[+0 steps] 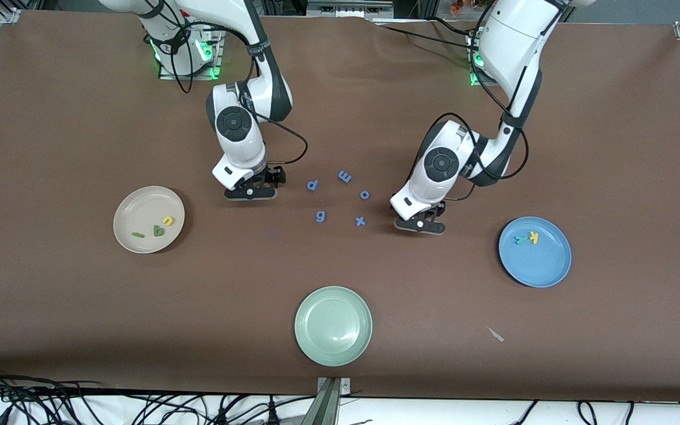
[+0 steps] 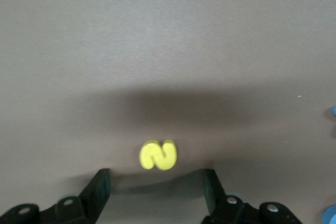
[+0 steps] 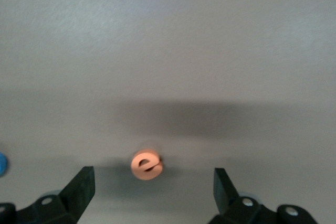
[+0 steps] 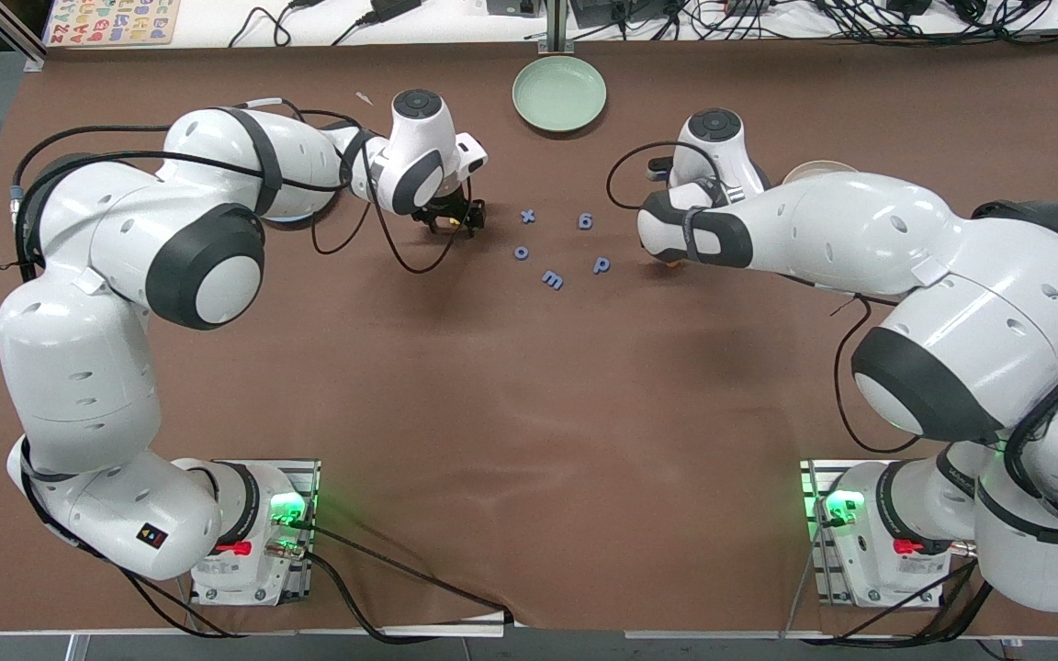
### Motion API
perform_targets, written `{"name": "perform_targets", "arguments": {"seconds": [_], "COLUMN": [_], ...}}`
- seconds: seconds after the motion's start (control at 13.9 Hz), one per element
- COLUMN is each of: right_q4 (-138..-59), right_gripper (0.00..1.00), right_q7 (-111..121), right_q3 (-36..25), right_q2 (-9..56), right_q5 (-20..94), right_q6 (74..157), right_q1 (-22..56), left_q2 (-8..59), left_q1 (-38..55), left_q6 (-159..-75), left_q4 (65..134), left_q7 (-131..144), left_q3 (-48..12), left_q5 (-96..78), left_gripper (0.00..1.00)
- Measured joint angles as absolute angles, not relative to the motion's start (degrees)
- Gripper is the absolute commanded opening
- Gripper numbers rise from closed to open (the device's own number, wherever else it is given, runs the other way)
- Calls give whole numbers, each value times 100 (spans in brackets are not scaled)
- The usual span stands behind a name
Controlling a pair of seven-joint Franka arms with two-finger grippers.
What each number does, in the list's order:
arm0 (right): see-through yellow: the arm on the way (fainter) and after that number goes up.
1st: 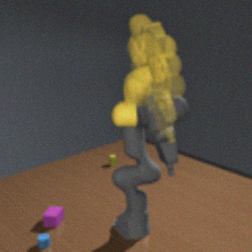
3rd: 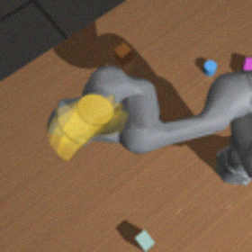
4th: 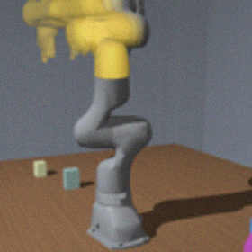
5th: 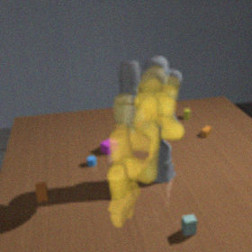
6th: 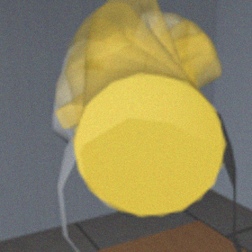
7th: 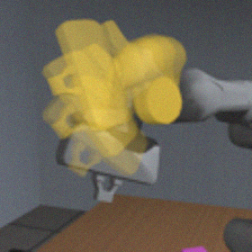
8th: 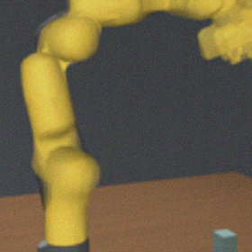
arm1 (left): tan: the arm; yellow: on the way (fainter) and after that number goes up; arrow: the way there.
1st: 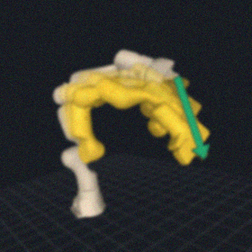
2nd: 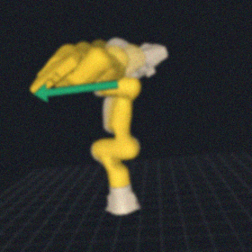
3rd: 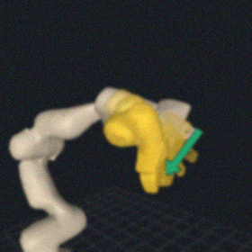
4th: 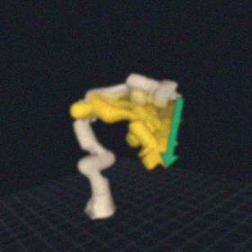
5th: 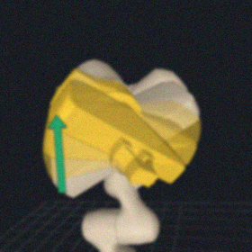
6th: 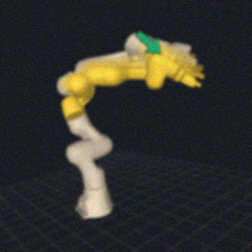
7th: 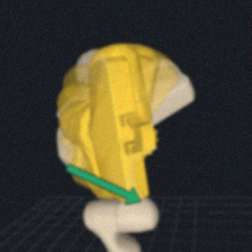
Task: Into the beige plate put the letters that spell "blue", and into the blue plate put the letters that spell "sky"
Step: 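Grasp yellow z with the left gripper while the right gripper grasps orange e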
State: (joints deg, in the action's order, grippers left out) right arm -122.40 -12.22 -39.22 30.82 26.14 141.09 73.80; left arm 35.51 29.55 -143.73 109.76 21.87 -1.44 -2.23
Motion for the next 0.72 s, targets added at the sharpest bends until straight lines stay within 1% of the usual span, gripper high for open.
{"name": "perform_targets", "arguments": {"seconds": [0.14, 0.36, 0.43, 0.5, 0.58, 0.65, 0.72], "right_q4": [-12240, -12240, -12238, -12232, -12217, -12205, -12203], "right_gripper": [99, 98, 98, 96, 94, 90, 85], "right_q7": [-1218, -880, -599, -378, -280, -255, -244], "right_q3": [-3840, -3827, -3828, -3828, -3828, -3821, -3811], "right_q2": [3125, 3231, 3265, 3295, 3323, 3342, 3347], "right_q5": [2614, 2969, 3264, 3503, 3621, 3657, 3666], "right_q6": [14117, 14130, 14133, 14133, 14133, 14133, 14133], "right_q1": [7380, 7352, 7324, 7295, 7282, 7283, 7284], "left_q2": [3588, 3663, 3679, 3682, 3680, 3680, 3680], "left_q1": [2962, 2962, 2962, 2962, 2961, 2961, 2961], "left_q6": [-14382, -14405, -14404, -14403, -14404, -14404, -14404], "left_q4": [10897, 10778, 10756, 10751, 10743, 10715, 10689], "left_q7": [2217, 2217, 2217, 2218, 2217, 2212, 2192], "left_q3": [-144, -144, -142, -141, -132, -131, -131], "left_q5": [-221, -220, -220, -219, -213, -213, -213], "left_gripper": [81, 76, 69, 59, 44, 30, 26]}}
